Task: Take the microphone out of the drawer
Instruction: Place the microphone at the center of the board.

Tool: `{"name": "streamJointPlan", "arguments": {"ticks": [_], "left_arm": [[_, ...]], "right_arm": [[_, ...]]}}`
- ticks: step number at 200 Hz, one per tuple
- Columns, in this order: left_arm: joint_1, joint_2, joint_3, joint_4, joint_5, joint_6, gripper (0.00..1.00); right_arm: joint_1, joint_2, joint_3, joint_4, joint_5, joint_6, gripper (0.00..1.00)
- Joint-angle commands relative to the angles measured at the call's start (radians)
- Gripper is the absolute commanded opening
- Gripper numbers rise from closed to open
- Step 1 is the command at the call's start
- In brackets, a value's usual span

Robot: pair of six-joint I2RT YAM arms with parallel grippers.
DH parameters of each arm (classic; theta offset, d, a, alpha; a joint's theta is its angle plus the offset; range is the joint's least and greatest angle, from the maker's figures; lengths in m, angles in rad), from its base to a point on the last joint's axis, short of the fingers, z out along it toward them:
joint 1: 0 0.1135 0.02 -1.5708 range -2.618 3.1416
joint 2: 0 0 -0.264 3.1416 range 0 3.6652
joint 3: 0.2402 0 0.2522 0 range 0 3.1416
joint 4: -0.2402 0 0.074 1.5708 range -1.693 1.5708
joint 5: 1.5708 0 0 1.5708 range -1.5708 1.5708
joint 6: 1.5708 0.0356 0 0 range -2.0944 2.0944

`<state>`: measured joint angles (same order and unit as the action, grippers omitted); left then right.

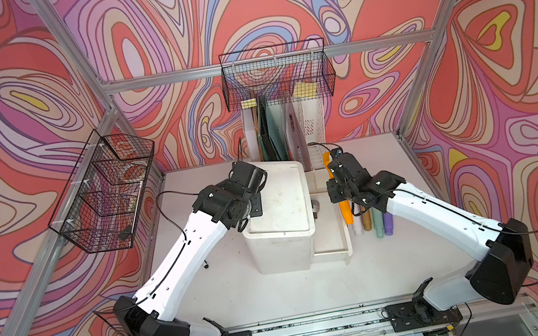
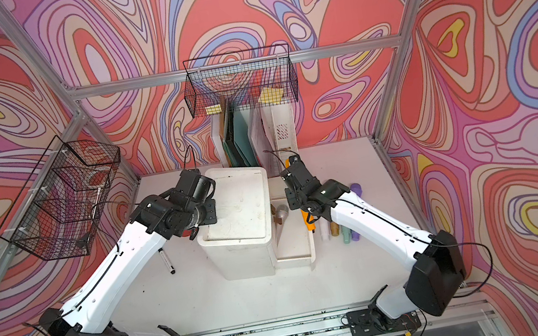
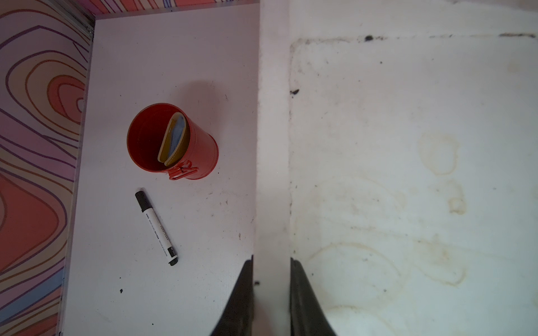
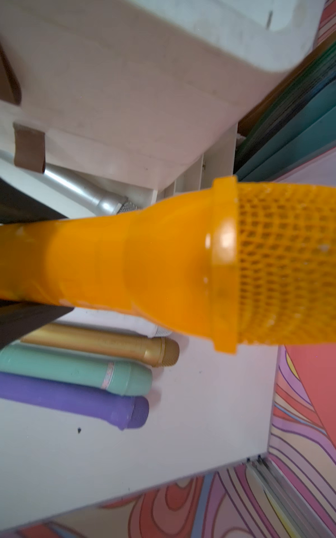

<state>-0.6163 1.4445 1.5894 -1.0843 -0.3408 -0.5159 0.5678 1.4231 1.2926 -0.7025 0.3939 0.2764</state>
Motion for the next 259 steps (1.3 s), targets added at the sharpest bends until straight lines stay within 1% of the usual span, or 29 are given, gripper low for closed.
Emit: {"name": "streamJointPlan", "arguments": {"ticks": [1,36,67,106,132,150,163,187,230,259], "left_arm": [[0.004,0.027,-0.018,-0.095,-0.071,0.040,0.00],[0.005,0.027,-0.016,-0.094,-0.068,0.043,0.00],[0.004,0.030,-0.010,-0.094,-0.068,0.045,0.00],[0.004,0.039,0.001,-0.095,-0.067,0.051,0.00],[0.004,0.042,0.007,-0.096,-0.072,0.057,0.00],[0.004,0.040,0.005,-0.099,-0.075,0.057,0.00],[0.004,0.037,0.002,-0.100,-0.074,0.054,0.00],[0.004,0.033,-0.013,-0.095,-0.076,0.050,0.00],[0.004,0.030,-0.015,-0.101,-0.080,0.045,0.00],[0.004,0.030,-0.015,-0.103,-0.082,0.045,0.00]], "right_arm": [[-0.059,-0.044,-0.033,-0.023,0.085,-0.127,0.14],[-0.225,-0.092,-0.121,0.015,0.078,-0.186,0.13],[-0.361,-0.088,-0.182,0.041,0.078,-0.207,0.12],[-0.489,-0.008,-0.220,0.073,0.078,-0.210,0.11],[-0.572,0.051,-0.229,0.115,0.043,-0.195,0.11],[-0.631,0.087,-0.235,0.140,-0.013,-0.179,0.11],[-0.661,0.113,-0.239,0.158,-0.052,-0.172,0.11],[-0.686,0.165,-0.243,0.181,-0.113,-0.165,0.11],[-0.730,0.260,-0.244,0.184,-0.230,-0.099,0.11],[-0.736,0.300,-0.243,0.184,-0.257,-0.083,0.11]]}}
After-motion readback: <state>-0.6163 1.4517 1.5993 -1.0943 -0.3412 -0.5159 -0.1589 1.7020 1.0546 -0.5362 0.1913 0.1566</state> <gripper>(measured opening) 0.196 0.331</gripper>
